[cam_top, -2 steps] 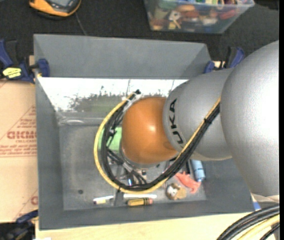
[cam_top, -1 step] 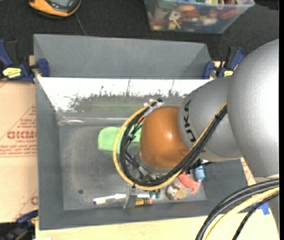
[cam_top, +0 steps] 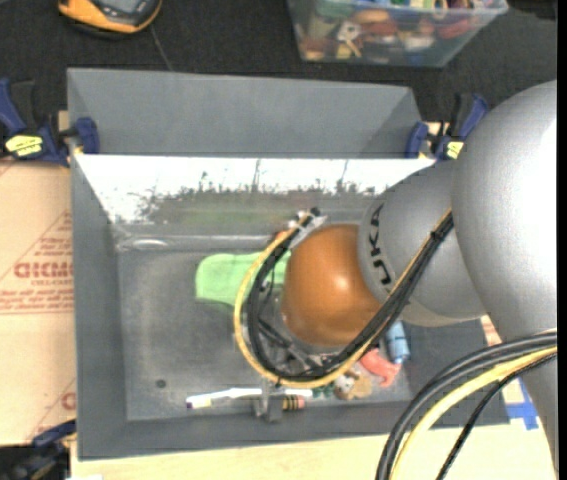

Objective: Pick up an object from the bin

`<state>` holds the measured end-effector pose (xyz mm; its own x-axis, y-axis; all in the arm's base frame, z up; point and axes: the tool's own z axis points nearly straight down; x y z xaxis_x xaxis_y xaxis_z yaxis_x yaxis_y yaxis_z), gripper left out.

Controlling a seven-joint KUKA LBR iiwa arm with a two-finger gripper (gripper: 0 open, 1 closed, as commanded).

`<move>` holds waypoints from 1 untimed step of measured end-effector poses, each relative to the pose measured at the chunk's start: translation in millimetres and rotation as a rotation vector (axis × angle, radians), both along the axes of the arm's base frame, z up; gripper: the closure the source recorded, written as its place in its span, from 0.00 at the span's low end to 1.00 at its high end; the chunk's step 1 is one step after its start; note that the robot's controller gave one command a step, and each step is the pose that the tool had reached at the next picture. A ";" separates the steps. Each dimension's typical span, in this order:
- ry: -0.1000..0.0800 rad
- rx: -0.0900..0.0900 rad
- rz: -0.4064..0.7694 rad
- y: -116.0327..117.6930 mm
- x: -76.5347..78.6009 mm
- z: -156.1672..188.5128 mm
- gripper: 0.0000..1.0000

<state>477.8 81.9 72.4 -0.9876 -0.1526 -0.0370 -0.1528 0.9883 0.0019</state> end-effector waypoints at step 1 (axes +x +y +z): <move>0.018 0.018 -0.685 36.5 0.4 -1.5 1.00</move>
Offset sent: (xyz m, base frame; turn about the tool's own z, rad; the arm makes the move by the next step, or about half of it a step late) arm 0.0000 0.0000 0.0000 0.0000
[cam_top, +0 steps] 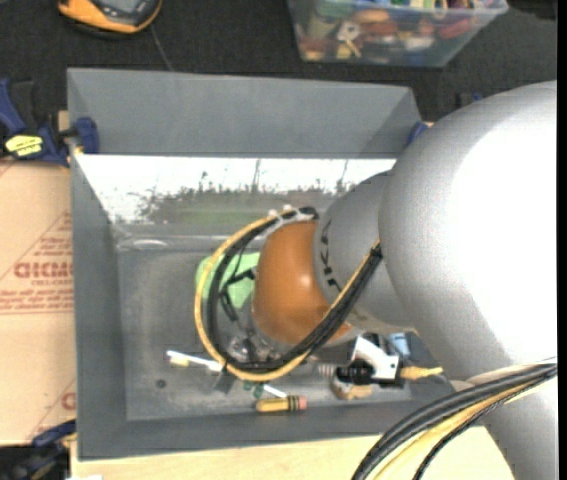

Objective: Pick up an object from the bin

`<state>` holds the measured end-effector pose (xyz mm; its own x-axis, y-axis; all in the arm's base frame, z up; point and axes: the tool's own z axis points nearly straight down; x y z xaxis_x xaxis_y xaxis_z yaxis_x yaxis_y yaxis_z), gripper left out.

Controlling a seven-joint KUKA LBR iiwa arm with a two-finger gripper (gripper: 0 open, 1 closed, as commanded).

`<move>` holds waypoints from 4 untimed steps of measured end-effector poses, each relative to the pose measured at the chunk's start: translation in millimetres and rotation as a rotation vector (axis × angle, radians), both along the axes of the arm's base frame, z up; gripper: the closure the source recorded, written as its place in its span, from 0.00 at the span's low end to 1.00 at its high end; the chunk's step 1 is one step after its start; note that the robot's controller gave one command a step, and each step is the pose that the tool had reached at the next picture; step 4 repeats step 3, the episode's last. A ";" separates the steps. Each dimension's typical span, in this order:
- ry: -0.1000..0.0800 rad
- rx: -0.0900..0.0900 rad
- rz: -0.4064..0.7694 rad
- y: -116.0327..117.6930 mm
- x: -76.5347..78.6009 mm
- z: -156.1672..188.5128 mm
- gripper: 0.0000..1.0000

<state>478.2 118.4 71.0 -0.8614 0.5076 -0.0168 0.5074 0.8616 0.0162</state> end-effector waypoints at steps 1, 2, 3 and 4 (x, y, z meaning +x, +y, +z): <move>0.000 0.000 0.000 -0.3 0.1 0.0 1.00; 0.005 -0.001 0.001 -1.2 -1.3 15.2 1.00; 0.005 -0.002 0.005 -1.7 -1.3 47.2 1.00; 0.005 -0.002 0.005 -1.7 -1.3 47.2 1.00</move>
Offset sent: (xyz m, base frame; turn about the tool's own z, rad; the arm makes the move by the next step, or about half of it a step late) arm 0.0000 -0.0003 0.0398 0.0005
